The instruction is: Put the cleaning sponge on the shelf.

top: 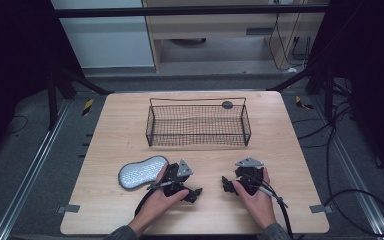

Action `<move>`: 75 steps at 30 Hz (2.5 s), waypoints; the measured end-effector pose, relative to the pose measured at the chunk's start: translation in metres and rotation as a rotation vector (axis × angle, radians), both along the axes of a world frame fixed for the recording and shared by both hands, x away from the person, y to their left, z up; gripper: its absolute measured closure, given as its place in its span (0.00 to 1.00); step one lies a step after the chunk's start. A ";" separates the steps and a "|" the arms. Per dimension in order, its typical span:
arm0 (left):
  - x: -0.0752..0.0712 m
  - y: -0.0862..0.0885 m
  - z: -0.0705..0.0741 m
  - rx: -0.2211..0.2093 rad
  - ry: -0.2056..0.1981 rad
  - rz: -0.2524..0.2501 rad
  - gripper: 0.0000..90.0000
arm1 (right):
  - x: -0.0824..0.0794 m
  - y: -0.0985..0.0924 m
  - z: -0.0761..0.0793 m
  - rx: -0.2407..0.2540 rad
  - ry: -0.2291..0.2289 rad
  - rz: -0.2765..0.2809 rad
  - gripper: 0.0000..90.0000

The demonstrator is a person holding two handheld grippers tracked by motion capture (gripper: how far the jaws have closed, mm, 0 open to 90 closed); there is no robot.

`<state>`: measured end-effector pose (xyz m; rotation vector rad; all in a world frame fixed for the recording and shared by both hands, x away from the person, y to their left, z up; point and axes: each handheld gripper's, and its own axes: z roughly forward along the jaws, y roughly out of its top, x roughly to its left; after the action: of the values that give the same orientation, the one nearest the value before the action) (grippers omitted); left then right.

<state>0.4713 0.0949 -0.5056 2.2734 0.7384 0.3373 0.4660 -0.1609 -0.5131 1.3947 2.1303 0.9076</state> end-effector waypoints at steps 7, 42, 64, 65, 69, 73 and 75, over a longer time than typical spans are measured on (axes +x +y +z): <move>0.000 0.013 0.015 -0.062 -0.037 0.022 0.04 | 0.000 0.000 0.000 0.001 0.000 0.000 0.00; 0.030 0.155 0.046 0.153 -0.006 0.137 0.04 | 0.003 -0.008 0.000 0.000 0.002 0.020 0.00; 0.044 0.147 0.051 0.320 0.114 -0.031 0.04 | 0.002 -0.009 0.000 0.001 0.002 0.019 0.00; 0.044 0.143 0.050 0.333 0.121 -0.052 0.04 | 0.002 -0.009 0.000 0.001 0.002 0.019 0.00; 0.045 0.136 0.048 0.344 0.130 -0.077 0.04 | 0.002 -0.009 0.000 0.001 0.002 0.019 0.00; 0.048 0.128 0.045 0.371 0.131 -0.097 0.04 | 0.002 -0.009 0.000 0.001 0.002 0.022 0.00; 0.050 0.125 0.043 0.386 0.131 -0.103 0.04 | 0.002 -0.009 0.000 0.001 0.002 0.023 0.00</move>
<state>0.5211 0.2203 -0.4626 2.7085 0.6620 0.3039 0.4681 -0.1699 -0.5131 1.3746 2.1520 0.9162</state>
